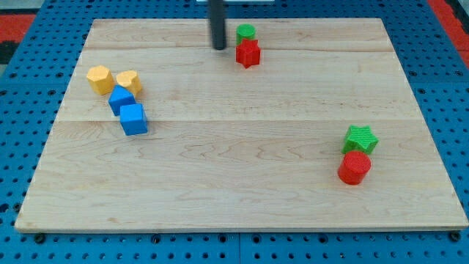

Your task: Push the red star above to the green star

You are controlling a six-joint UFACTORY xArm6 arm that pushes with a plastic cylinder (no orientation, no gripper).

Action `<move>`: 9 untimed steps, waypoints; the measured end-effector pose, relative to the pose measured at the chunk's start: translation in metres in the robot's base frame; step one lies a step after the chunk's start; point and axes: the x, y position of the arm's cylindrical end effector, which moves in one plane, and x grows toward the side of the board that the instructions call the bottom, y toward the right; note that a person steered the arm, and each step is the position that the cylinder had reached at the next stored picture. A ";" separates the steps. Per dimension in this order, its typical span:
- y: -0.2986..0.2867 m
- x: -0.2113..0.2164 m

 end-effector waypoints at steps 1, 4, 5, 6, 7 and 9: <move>0.103 0.032; 0.101 0.003; 0.091 -0.002; 0.042 0.037; 0.027 0.072; 0.043 0.117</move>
